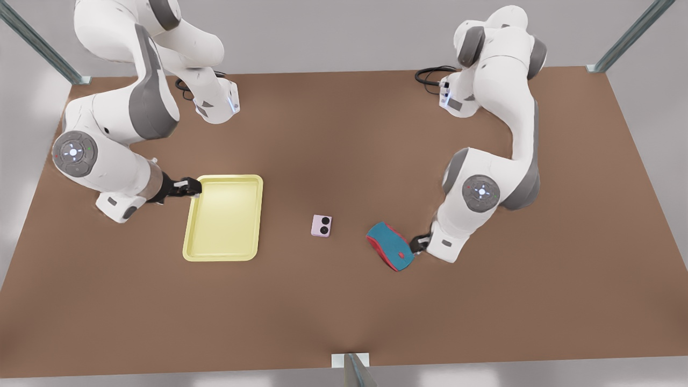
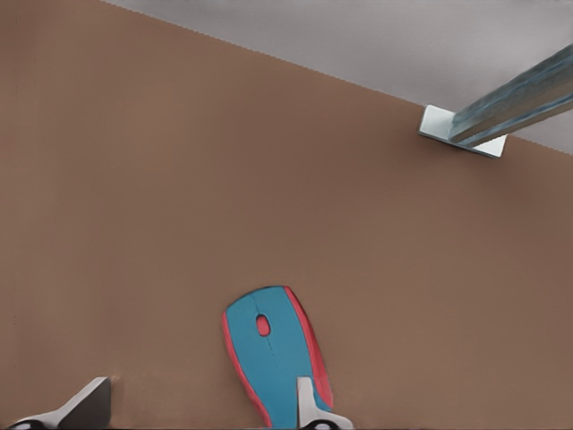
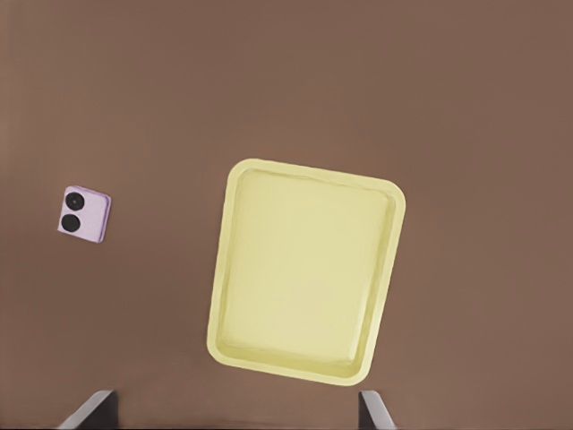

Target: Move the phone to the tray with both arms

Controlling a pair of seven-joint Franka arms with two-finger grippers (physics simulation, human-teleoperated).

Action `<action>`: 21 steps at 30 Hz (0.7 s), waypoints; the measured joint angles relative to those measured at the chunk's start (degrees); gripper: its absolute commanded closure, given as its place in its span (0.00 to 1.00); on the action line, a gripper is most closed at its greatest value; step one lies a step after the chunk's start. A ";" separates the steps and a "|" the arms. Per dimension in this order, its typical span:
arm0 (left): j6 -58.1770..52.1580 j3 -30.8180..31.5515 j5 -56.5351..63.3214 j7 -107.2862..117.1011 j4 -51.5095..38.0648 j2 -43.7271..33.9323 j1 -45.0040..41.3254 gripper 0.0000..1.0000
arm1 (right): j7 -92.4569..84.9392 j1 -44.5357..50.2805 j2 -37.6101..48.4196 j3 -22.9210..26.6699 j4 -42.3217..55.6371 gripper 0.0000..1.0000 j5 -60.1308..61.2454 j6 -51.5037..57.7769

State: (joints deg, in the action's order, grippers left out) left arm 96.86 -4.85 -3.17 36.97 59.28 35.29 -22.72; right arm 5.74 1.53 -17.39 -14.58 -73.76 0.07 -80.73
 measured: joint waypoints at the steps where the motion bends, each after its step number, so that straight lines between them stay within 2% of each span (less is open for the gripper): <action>1: -2.71 -0.24 0.87 -1.55 2.54 -4.06 1.89 0.00 | 1.99 2.65 -1.44 -0.94 -0.14 0.00 -0.06 -0.71; 5: -8.61 5.91 6.03 -7.29 16.21 -19.40 9.19 0.00 | 11.19 11.35 -10.89 -2.87 0.56 0.00 -0.21 -6.90; 8: -9.90 10.54 7.78 -11.74 21.29 -25.05 15.65 0.00 | 18.02 17.67 -20.00 -1.03 6.66 0.00 -0.40 -12.22; 11: -10.41 14.14 8.44 -15.80 21.70 -24.06 19.20 0.00 | 24.74 21.73 -27.50 0.92 13.70 0.00 -0.88 -15.95; 15: -9.68 15.19 9.08 -20.36 20.44 -20.02 20.16 0.00 | 32.85 24.56 -33.06 1.11 14.57 0.00 -4.71 -20.22; 21: -9.27 15.29 9.68 -25.40 20.29 -18.66 20.00 0.00 | 41.88 26.19 -32.84 0.81 2.55 0.00 -8.60 -30.02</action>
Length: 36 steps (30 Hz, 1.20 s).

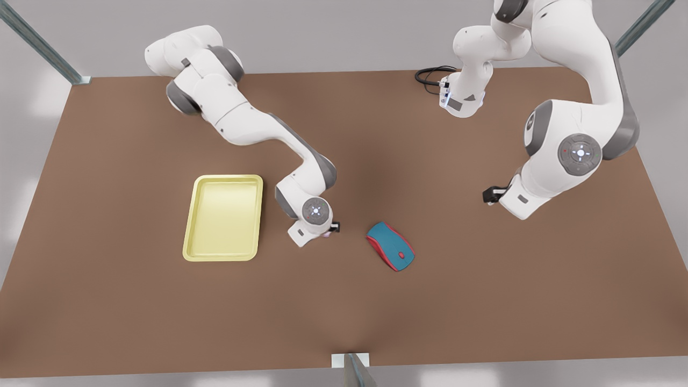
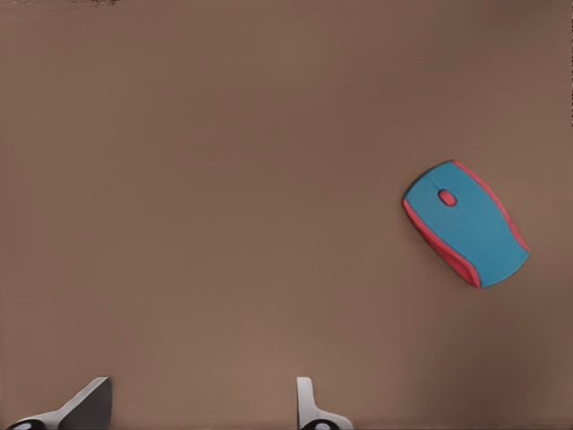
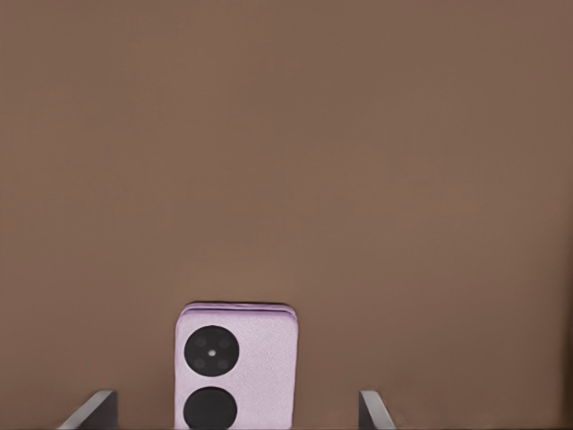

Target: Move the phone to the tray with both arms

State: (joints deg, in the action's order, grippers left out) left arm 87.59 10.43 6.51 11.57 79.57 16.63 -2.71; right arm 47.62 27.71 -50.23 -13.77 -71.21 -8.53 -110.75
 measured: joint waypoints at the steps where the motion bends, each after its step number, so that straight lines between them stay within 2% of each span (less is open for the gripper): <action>1: 0.04 0.00 0.04 -0.66 0.00 0.06 -0.11 0.00 | 1.25 0.23 1.04 -0.09 -2.55 0.00 -0.26 -1.73; 3: 0.08 0.01 0.08 -1.88 0.00 0.16 -0.27 0.00 | 3.56 0.40 3.30 -0.30 -8.66 0.00 -0.41 -5.96; 7: 0.15 0.07 0.13 -3.84 0.00 0.41 -0.93 0.00 | 7.58 1.22 4.00 -0.49 -13.86 0.00 -0.49 -13.41; 12: 0.37 0.02 0.15 -5.67 0.00 0.91 -0.98 0.00 | 10.93 0.45 2.64 -0.51 -14.11 0.00 -1.14 -18.93; 20: 0.61 0.18 0.02 -7.14 0.00 1.06 -1.68 0.00 | 12.49 -0.05 3.39 -0.54 -18.47 0.00 -1.96 -23.13; 36: 0.85 0.14 0.04 -8.33 -0.09 1.54 -1.68 0.00 | 12.50 -0.91 3.57 -0.60 -20.78 0.00 -2.74 -25.73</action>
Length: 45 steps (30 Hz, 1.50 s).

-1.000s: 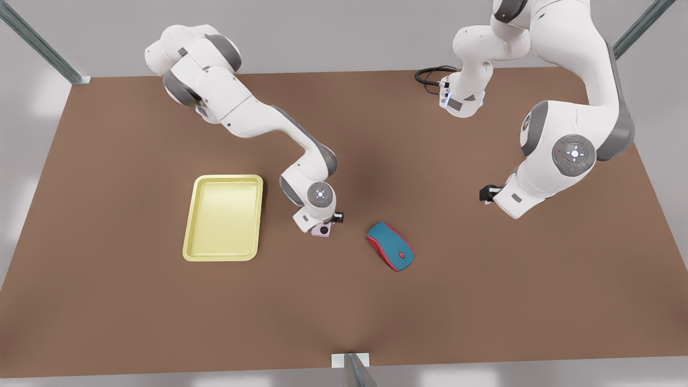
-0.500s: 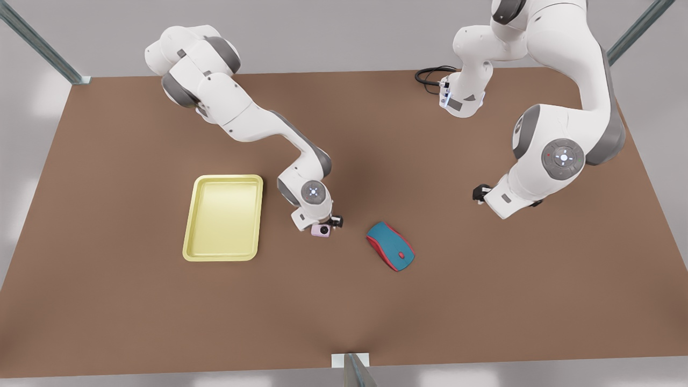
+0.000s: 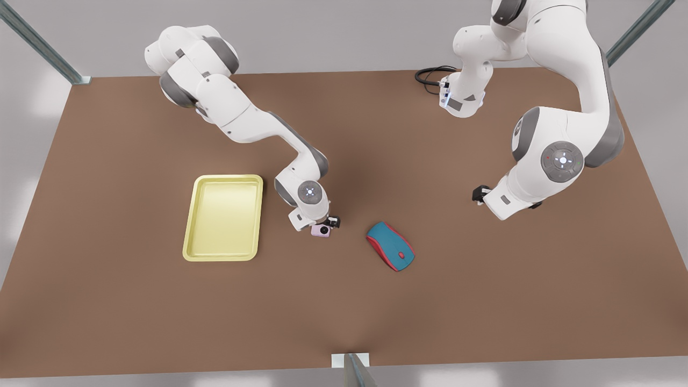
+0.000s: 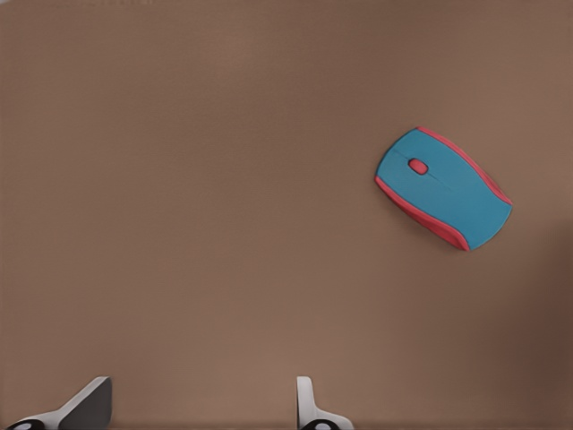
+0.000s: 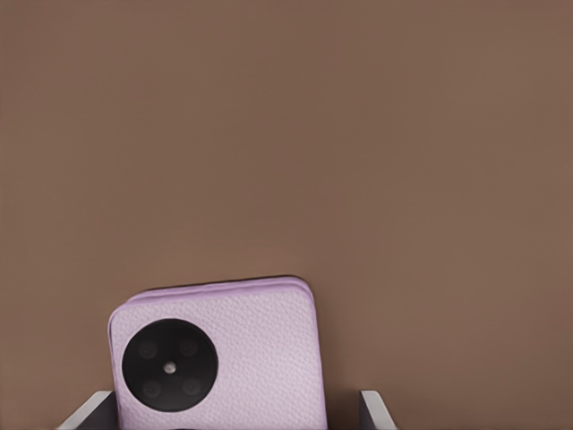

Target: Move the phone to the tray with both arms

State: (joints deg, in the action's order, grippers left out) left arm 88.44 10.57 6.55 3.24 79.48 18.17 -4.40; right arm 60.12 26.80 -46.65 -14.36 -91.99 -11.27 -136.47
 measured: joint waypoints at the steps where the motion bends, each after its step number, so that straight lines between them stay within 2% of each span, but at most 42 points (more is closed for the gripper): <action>1: 0.01 -0.01 0.00 -0.04 0.00 0.00 0.00 0.00 | 0.01 0.00 -0.08 0.00 0.05 0.00 0.00 -0.05; 2: 0.03 0.00 -0.02 -0.09 0.00 0.00 0.00 0.00 | 0.02 0.04 -0.14 0.01 0.08 0.00 0.00 -0.10; 6: 0.34 -0.02 -0.09 -0.23 0.00 0.07 0.00 0.00 | 0.03 0.07 -0.19 -0.03 0.17 0.11 0.01 -0.22; 16: 0.78 -0.04 -0.34 -0.50 0.00 0.41 0.09 0.00 | -0.12 -0.02 -0.02 -0.04 0.09 0.20 0.16 -0.27; 25: 0.92 -0.04 -0.43 -0.65 -0.11 0.64 0.09 0.00 | -0.74 -1.66 4.21 -0.15 -2.81 0.20 0.30 0.07; 33: 0.90 -0.04 -0.51 -0.71 -0.18 0.60 0.09 0.00 | -7.36 -17.70 19.03 -1.86 -22.94 0.20 0.55 0.41; 37: 0.89 -0.04 -0.52 -0.73 -0.17 0.62 0.09 0.00 | -13.37 -25.98 23.12 -1.88 -29.97 0.20 0.64 0.34; 40: 0.90 -0.04 -0.53 -0.74 -0.12 0.65 0.09 0.00 | -17.84 -28.83 24.61 -1.88 -33.51 0.20 0.70 0.20; 41: 0.91 -0.04 -0.53 -0.75 -0.11 0.68 0.09 0.00 | -19.19 -29.22 24.66 -1.88 -34.19 0.18 0.72 0.17; 42: 0.92 -0.04 -0.53 -0.75 -0.11 0.69 0.09 0.00 | -20.44 -29.43 24.64 -1.88 -34.54 0.00 0.69 0.17; 45: 0.94 -0.04 -0.53 -0.72 -0.10 0.81 0.09 0.00 | -23.76 -29.67 24.49 -1.89 -34.71 0.00 0.61 0.15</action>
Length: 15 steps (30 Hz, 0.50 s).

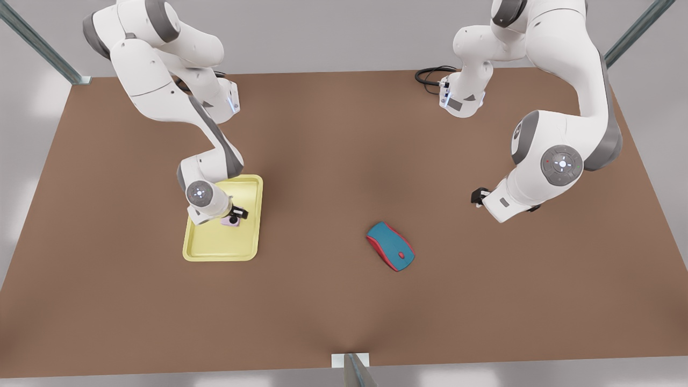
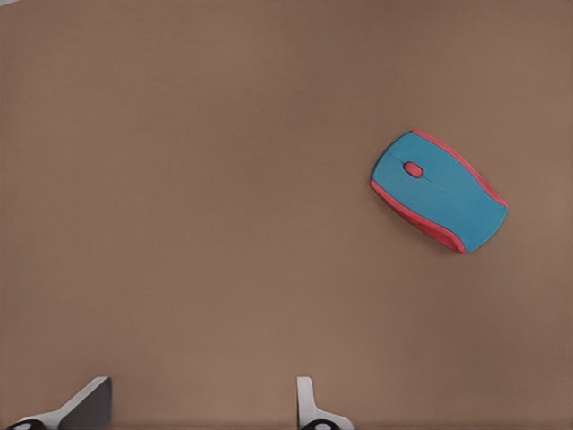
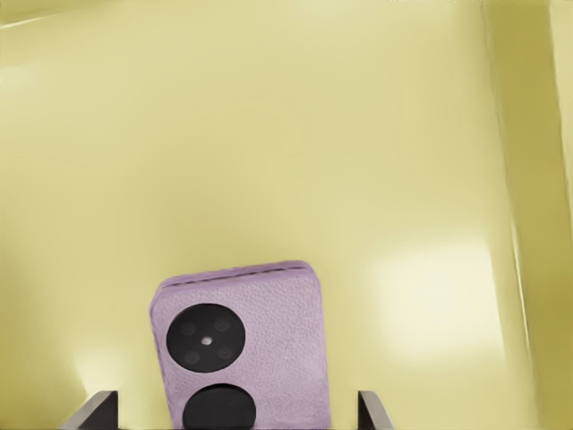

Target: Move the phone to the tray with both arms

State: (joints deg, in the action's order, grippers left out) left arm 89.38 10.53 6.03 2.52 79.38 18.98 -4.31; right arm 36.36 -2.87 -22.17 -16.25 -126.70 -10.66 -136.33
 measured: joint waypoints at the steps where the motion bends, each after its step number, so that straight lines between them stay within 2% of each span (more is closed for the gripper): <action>1: 0.00 0.00 0.00 0.01 -0.03 0.04 0.00 0.00 | -0.99 -0.02 0.12 0.00 0.16 0.00 -0.01 0.06; 4: 0.01 0.00 0.03 0.09 -0.05 0.07 0.00 0.00 | -3.62 1.34 5.08 0.70 7.40 0.00 0.94 3.92; 7: 0.02 0.00 0.09 0.23 -0.07 0.02 -0.06 0.00 | -6.13 2.90 10.32 4.64 29.65 0.00 2.97 16.09; 8: 0.02 0.00 0.14 0.27 -0.07 -0.03 -0.07 0.00 | -7.38 3.27 12.76 7.50 33.87 0.00 3.67 20.19; 9: 0.02 0.00 0.18 0.34 -0.07 -0.07 -0.08 0.00 | -8.84 3.76 14.80 11.65 36.54 0.00 5.28 23.78; 11: 0.03 0.00 0.20 0.68 -0.07 -0.04 -0.06 0.00 | -11.77 0.66 16.13 15.63 40.23 0.00 7.19 30.36; 15: -0.11 -0.14 0.27 1.96 -1.19 -0.01 -0.01 0.00 | -17.21 -0.61 15.51 16.91 44.54 0.00 8.15 40.99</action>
State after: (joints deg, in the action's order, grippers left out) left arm 89.27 10.39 6.30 4.48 78.19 18.97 -4.32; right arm 19.15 -3.48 -6.65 0.66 -82.16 -2.50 -95.33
